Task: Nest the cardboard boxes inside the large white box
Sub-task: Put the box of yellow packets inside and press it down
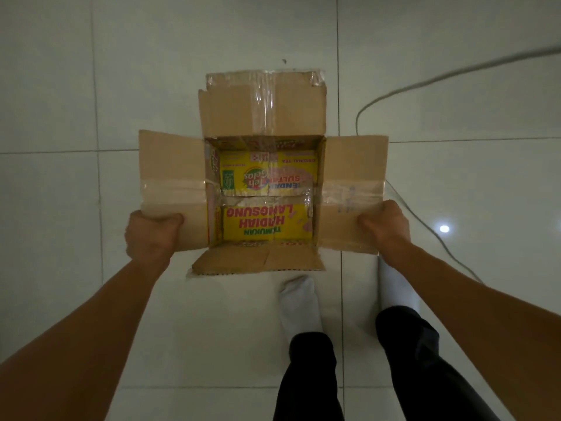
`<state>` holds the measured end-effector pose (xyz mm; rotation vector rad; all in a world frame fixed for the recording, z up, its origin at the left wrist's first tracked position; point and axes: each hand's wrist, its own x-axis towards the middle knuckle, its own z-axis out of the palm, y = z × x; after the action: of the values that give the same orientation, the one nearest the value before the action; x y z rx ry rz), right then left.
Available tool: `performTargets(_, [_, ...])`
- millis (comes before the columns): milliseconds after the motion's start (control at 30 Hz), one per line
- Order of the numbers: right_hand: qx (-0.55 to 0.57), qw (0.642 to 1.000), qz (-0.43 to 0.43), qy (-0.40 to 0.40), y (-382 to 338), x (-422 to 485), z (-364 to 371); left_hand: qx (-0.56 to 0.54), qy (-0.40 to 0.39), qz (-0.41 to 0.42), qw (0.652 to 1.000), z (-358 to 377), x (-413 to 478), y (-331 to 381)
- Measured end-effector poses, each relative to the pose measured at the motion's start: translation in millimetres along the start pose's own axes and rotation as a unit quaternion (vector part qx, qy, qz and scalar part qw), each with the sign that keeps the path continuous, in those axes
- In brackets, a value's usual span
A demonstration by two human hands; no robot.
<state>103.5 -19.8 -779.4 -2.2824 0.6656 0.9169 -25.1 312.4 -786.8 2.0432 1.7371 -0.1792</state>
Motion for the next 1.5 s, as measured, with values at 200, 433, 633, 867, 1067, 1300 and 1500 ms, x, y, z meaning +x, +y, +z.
performTargets(200, [0.013, 0.997, -0.063, -0.031, -32, -35, -12, -0.045, -0.036, 0.131, 0.990, -23, -18, 16])
performTargets(433, [-0.002, 0.993, -0.116, -0.003, -77, -62, -24, -0.074, -0.001, 0.222, 0.972, -54, -44, 61])
performTargets(633, [-0.031, 0.983, -0.165, 0.067, -125, -75, -66, -0.129, 0.000, 0.201, 0.971, -92, -58, 115])
performTargets(867, [-0.028, 0.966, -0.215, 0.143, -196, -84, -155, -0.177, 0.010, 0.219, 0.959, -160, -80, 210])
performTargets(1067, [0.007, 0.953, -0.255, 0.161, -266, -91, -244, -0.191, 0.048, 0.253, 0.947, -211, -102, 314])
performTargets(1300, [0.001, 0.938, -0.288, 0.192, -348, -64, -333, -0.214, 0.066, 0.304, 0.926, -232, -103, 432])
performTargets(1500, [0.005, 0.923, -0.309, 0.230, -421, -13, -380, -0.242, 0.082, 0.306, 0.917, -221, -81, 532])
